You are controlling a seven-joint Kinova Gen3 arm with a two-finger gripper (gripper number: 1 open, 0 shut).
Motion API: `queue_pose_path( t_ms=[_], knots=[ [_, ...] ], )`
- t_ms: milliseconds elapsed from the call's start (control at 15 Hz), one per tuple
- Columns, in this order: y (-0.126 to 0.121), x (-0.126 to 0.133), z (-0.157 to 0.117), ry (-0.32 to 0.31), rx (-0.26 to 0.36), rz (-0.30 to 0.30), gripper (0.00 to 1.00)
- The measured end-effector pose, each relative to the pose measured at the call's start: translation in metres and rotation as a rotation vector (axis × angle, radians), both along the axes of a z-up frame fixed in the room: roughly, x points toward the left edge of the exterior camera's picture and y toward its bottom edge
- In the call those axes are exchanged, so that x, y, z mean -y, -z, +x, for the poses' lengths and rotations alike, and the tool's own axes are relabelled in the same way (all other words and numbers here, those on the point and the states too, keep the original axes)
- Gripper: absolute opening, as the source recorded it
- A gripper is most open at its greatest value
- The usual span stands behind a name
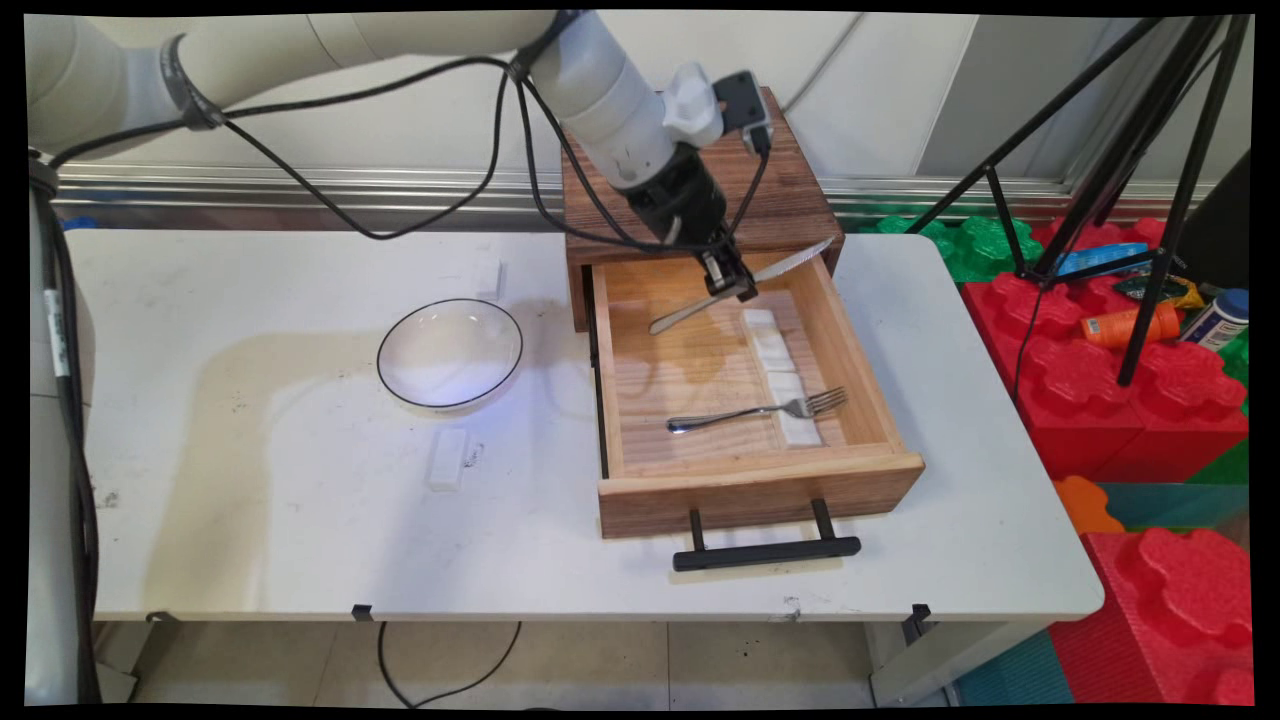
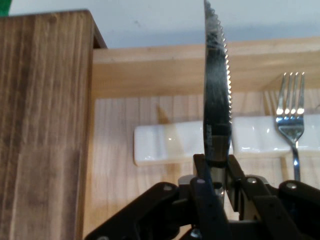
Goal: Place the picked object into the drawer
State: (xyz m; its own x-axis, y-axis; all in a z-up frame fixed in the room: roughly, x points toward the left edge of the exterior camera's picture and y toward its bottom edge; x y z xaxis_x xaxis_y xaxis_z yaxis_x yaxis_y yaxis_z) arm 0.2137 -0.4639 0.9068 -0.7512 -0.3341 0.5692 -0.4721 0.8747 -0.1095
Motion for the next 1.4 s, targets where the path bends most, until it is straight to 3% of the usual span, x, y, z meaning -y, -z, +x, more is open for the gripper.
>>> queue_pose_path(
  t_ms=[467, 1200, 1267, 1400],
  knots=[
    [0.042, 0.009, -0.005, -0.011, 0.023, 0.033, 0.00],
    [0.070, 0.017, -0.010, -0.018, 0.041, 0.051, 0.00],
    [0.072, 0.017, -0.011, -0.018, 0.042, 0.052, 1.00],
    [0.074, 0.018, -0.011, -0.018, 0.042, 0.052, 1.00]
  ],
)
